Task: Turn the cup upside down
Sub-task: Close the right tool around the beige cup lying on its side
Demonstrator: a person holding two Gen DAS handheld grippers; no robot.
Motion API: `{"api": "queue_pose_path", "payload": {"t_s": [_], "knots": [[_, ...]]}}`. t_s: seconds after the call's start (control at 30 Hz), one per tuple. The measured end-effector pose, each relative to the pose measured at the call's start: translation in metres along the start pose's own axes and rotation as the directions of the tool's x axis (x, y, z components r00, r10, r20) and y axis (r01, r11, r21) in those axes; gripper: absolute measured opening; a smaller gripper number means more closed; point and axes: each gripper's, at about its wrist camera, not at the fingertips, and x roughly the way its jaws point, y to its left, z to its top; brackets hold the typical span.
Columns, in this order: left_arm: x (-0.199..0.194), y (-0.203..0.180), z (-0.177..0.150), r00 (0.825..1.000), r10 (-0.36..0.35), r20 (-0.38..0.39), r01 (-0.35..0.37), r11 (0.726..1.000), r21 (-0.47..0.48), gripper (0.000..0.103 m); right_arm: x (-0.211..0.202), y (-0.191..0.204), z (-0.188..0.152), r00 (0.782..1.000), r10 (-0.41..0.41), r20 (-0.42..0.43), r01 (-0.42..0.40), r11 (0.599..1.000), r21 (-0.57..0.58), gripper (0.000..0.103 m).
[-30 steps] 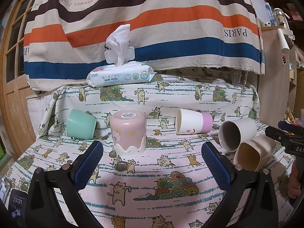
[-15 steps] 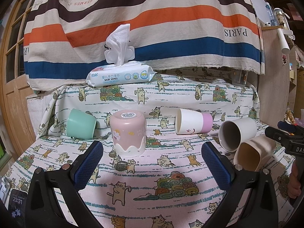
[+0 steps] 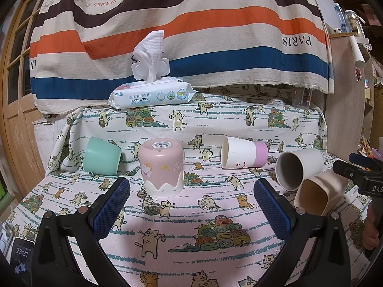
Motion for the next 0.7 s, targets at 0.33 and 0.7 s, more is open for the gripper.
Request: {"api": "queue_pose_path", "payload": {"t_s": [0.33,0.7], "knots": [[0.0,-0.0001,-0.0001,1.0,0.0,-0.001,0.0,1.0,0.0,0.103,0.0006,0.0007,-0.0003,1.0,0.0,-0.004,0.0,1.0,0.001,0.103],[0.0005,0.0044,-0.002,1.0,-0.002,-0.007,0.002,1.0,-0.003,0.103,0.0021,-0.0009,0.0007,1.0,0.003,-0.01,-0.003,1.0,0.004,0.103]]}}
